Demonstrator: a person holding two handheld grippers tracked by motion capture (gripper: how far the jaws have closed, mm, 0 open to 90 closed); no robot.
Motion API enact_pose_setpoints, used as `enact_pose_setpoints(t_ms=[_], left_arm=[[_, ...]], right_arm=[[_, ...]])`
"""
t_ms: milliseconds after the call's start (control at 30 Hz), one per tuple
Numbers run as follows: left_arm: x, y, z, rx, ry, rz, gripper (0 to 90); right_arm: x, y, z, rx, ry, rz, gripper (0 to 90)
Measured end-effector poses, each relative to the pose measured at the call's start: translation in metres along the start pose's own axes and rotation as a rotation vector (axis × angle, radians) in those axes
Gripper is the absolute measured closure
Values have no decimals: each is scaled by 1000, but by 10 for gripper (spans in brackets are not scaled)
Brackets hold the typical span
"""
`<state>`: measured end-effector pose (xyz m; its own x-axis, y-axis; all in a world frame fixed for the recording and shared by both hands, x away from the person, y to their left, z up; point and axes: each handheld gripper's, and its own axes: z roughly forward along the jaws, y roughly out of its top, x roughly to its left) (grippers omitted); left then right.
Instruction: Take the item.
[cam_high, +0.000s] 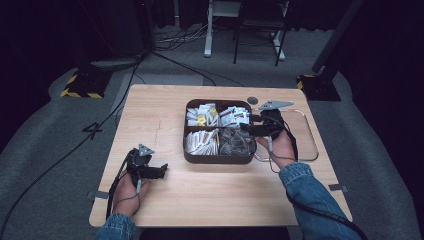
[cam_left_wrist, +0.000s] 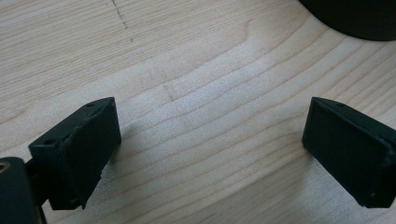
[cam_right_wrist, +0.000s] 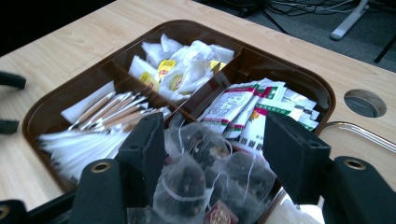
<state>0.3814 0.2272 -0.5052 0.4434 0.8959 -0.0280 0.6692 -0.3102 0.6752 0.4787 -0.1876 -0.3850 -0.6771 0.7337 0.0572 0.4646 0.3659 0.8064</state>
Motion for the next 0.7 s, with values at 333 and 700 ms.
enact_pose_setpoints(t_ms=[333, 700], left_arm=[[0, 0, 0, 0, 3, -3, 47], [-1, -1, -1, 3, 1, -1, 46]], right_arm=[[-18, 15, 22, 15, 14, 100, 425], [-24, 29, 55, 97, 25, 125, 466]])
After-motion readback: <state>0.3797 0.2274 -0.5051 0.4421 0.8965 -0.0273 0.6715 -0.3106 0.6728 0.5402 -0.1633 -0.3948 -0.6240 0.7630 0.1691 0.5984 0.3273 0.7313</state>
